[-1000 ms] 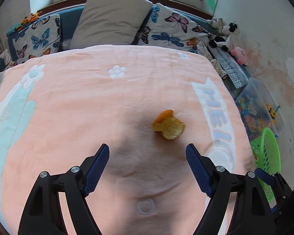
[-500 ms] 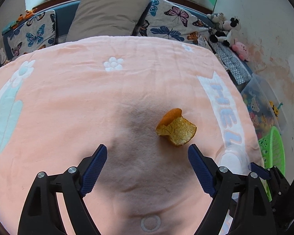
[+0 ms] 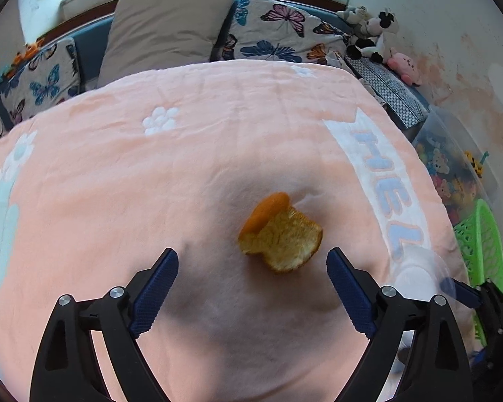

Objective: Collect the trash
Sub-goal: 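Grasp the clear plastic lid with the right tool while the left tool grasps the orange peel, then carry lid and orange peel over the basket and release both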

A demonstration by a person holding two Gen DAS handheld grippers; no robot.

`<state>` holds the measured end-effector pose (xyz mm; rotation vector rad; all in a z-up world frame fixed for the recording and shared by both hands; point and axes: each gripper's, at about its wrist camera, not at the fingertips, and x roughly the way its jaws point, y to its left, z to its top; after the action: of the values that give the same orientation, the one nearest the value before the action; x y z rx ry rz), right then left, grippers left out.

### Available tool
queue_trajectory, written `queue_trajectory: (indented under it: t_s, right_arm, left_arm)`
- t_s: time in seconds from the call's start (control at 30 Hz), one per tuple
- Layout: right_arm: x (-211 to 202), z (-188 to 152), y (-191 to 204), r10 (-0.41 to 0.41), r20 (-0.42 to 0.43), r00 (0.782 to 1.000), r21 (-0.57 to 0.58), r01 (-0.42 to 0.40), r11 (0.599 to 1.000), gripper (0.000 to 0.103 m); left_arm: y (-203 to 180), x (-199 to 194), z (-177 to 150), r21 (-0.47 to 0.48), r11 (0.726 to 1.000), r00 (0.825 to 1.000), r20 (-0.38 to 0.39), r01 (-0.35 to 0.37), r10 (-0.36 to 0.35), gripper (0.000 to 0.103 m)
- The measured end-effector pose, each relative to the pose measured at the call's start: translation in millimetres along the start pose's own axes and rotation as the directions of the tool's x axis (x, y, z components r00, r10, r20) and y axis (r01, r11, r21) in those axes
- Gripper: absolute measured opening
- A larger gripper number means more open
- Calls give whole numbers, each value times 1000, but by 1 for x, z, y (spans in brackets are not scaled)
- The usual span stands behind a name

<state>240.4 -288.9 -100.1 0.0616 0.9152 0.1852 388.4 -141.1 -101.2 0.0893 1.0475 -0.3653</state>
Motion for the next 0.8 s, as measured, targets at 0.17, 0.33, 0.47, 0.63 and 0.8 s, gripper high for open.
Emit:
queue_trajectory:
  t_s: [0.17, 0.33, 0.47, 0.63, 0.8]
  right_arm:
    - [-16, -5, -8, 7, 14, 1000, 15, -7, 1000, 90]
    - [-29, -9, -16, 3, 30, 1000, 27, -4, 1000, 90]
    - [-40, -13, -21, -1, 44, 999, 40, 0, 999, 90]
    - [-52, -19, -26, 1, 58, 998, 73, -5, 997, 90]
    - [-72, -25, -32, -13, 84, 996, 92, 5, 996, 90]
  left_arm:
    - [-7, 12, 5, 25, 999, 1000, 3, -26, 26, 85]
    - [-10, 18, 5, 38, 999, 999, 15, -32, 31, 69]
    - [-9, 15, 5, 29, 999, 999, 30, -19, 19, 49]
    - [-10, 4, 0, 22, 1000, 999, 38, -5, 4, 39]
    - [-16, -16, -8, 30, 999, 999, 50, 18, -19, 36]
